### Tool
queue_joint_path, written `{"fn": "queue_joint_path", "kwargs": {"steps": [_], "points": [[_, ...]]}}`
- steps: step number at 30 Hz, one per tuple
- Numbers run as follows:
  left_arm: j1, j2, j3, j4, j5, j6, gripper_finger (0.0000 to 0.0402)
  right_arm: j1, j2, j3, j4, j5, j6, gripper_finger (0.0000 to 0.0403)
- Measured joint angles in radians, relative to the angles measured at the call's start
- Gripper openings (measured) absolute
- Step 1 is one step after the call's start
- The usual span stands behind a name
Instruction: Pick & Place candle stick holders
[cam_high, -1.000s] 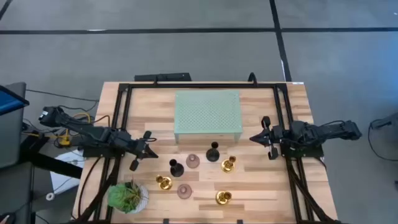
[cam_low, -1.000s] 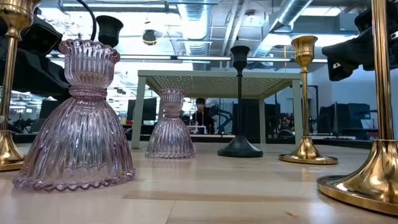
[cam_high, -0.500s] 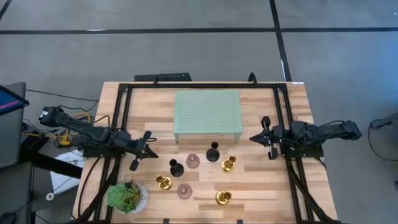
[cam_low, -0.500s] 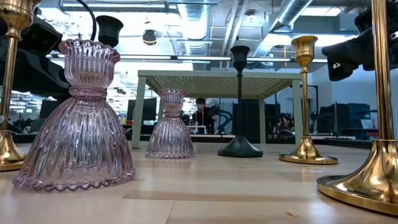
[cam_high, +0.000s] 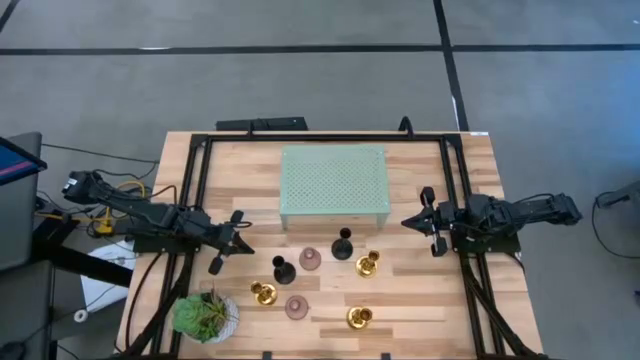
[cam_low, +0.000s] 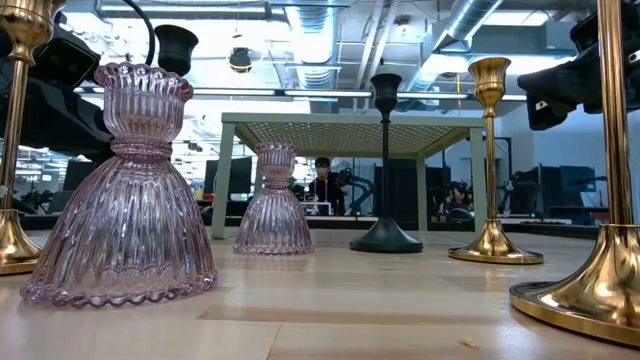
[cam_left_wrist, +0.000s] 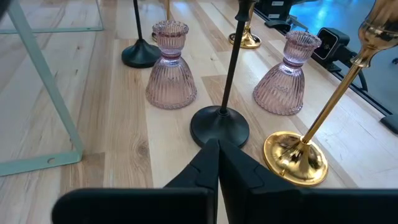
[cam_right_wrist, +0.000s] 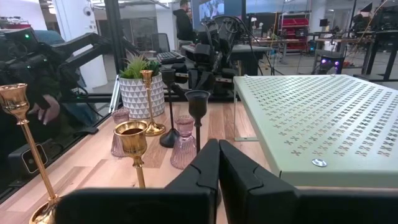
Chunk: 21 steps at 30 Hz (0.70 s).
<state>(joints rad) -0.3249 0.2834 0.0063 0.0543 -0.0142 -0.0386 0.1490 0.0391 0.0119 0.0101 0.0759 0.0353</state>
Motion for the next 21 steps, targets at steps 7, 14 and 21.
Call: {"fn": "queue_joint_path", "kwargs": {"steps": [7, 14, 21], "points": [[0.0, 0.0, 0.0, 0.002, 0.0, 0.002, 0.0008, 0.0, 0.0, 0.0, 0.0, 0.0, 0.0, 0.0], [0.0, 0.0, 0.0, 0.021, 0.0, 0.007, 0.0008, 0.0, 0.0, 0.0, 0.0, 0.0, 0.0, 0.0], [0.0, 0.0, 0.0, 0.025, 0.0, 0.007, 0.0008, 0.0, 0.0, 0.0, 0.0, 0.0, 0.0, 0.0]]}}
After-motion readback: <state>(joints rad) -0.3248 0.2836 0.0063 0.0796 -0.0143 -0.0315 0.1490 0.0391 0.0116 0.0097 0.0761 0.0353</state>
